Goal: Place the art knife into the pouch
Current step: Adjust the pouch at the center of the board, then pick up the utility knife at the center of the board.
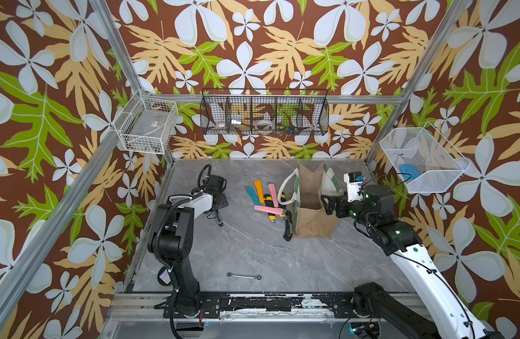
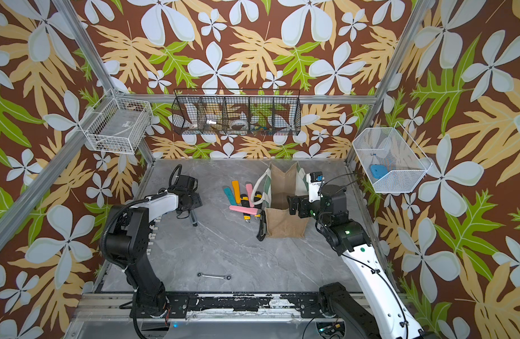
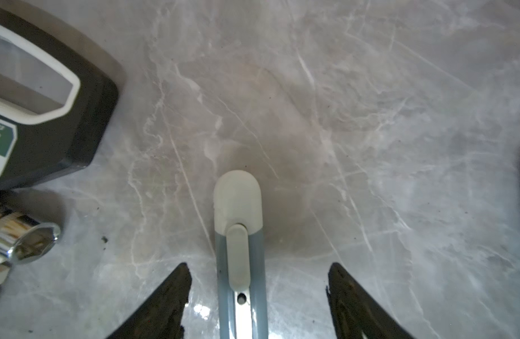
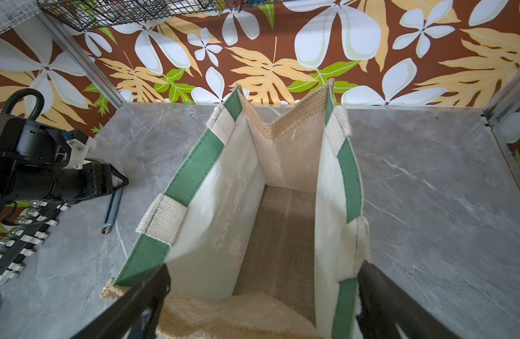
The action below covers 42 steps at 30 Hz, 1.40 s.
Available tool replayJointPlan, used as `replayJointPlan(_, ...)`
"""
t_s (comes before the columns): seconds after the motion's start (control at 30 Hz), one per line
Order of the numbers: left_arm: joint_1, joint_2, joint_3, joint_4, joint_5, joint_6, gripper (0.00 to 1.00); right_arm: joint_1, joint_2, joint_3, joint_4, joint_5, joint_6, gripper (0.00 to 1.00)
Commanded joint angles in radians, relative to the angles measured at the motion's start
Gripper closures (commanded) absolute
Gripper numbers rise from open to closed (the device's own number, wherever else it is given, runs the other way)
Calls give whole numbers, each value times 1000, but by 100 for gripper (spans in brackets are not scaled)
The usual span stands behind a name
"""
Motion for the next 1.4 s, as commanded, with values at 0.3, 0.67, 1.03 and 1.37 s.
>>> replayJointPlan(0.3, 14, 48, 6, 27, -3, 27, 47, 0, -9, -8, -11, 47, 11, 0)
replayJointPlan(0.67, 34, 58, -32, 100, 107, 41, 64, 1, -3, -16, -2, 42, 18, 2)
replayJointPlan(1.03, 34, 29, -73, 131, 169, 41, 79, 0, 12, -5, 31, 22, 49, 3)
replayJointPlan(1.37, 30, -63, -118, 156, 252, 23, 85, 1, 17, -1, 43, 26, 70, 4)
